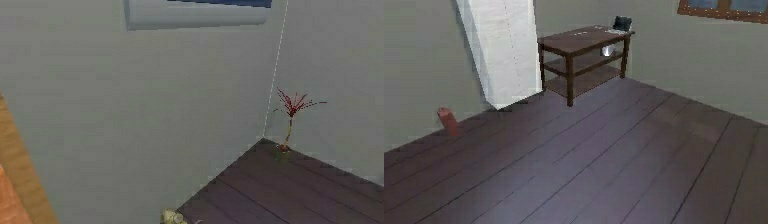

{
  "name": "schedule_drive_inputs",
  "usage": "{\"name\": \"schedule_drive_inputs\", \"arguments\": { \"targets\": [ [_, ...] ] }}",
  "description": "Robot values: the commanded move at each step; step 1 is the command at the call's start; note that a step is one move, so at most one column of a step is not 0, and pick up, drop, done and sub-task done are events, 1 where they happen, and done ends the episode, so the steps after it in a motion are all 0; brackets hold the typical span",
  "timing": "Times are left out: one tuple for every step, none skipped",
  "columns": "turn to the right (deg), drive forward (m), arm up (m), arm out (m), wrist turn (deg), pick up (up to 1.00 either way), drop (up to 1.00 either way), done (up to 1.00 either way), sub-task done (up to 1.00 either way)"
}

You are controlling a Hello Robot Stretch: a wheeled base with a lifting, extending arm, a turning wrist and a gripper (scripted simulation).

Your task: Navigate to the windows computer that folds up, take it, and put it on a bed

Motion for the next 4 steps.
{"name": "schedule_drive_inputs", "arguments": {
  "targets": [
    [45.0, 0.0, 0.0, 0.0, 0.0, 0.0, 0.0, 0.0, 0.0],
    [36.0, 0.0, 0.0, 0.0, 0.0, 0.0, 0.0, 0.0, 0.0],
    [0.0, 0.15, 0.0, 0.0, 0.0, 0.0, 0.0, 0.0, 0.0],
    [30.0, 0.0, 0.0, 0.0, 0.0, 0.0, 0.0, 0.0, 0.0]
  ]
}}
